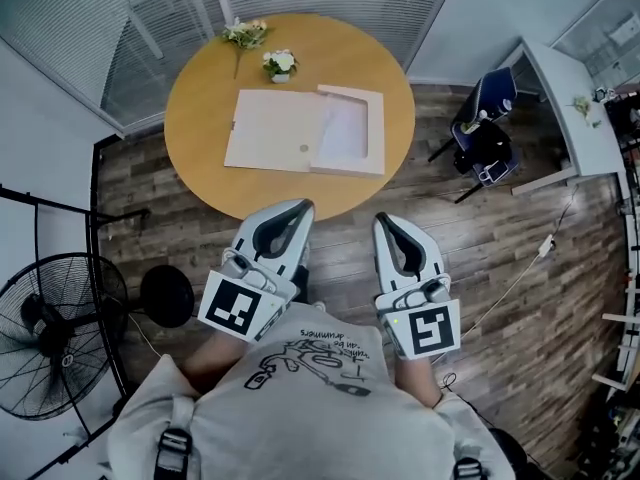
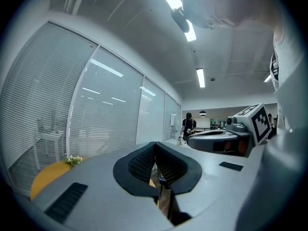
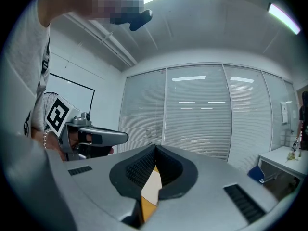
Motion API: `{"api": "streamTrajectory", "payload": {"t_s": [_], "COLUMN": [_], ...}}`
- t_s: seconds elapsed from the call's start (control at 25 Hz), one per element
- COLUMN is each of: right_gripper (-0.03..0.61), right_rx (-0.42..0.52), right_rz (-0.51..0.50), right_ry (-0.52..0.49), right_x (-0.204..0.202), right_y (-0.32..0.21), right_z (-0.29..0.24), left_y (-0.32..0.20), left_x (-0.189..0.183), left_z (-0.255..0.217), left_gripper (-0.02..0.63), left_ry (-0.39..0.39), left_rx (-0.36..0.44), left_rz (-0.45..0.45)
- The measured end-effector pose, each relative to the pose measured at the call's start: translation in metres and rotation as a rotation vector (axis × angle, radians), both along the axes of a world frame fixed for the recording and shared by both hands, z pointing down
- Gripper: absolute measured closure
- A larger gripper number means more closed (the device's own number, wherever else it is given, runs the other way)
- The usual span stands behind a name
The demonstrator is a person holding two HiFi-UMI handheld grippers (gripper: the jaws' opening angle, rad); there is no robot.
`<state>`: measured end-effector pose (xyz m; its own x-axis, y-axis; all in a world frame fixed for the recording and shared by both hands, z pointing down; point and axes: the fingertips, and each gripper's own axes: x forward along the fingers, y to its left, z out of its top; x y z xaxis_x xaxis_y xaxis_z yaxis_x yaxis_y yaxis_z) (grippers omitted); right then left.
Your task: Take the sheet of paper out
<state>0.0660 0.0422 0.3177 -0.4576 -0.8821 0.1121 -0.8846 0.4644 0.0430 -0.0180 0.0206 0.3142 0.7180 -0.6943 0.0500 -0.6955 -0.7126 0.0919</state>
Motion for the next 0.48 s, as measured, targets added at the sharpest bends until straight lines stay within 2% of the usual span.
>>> {"api": "streamTrajectory", "payload": {"t_s": [0.12,0.28,0.48], "right_gripper": [0.571,0.571,0.571], "right_rx": [-0.012,0.042,0.034], "right_rz": [0.005,0.028,0.029], "right_ry": [0.014,-0.062,-0.053], "right_x": [0.0,-0.009,-0.015], "right_y": [-0.022,-0.053,-0.082], "right_z": [0.005,-0.007,-0.006], "left_y": [-0.024,-0.05,-0.081], "left_x": [-0.002,-0.006,-0.011], "left_z": [0.002,0.003,0.005], "left_gripper": [0.594,0.593,0.594], "left_ry": [-0.002,0.007,0.006], "left_rx": [-0.005,-0.005,-0.014], "left_rz": [0.003,0.007,0.014]}}
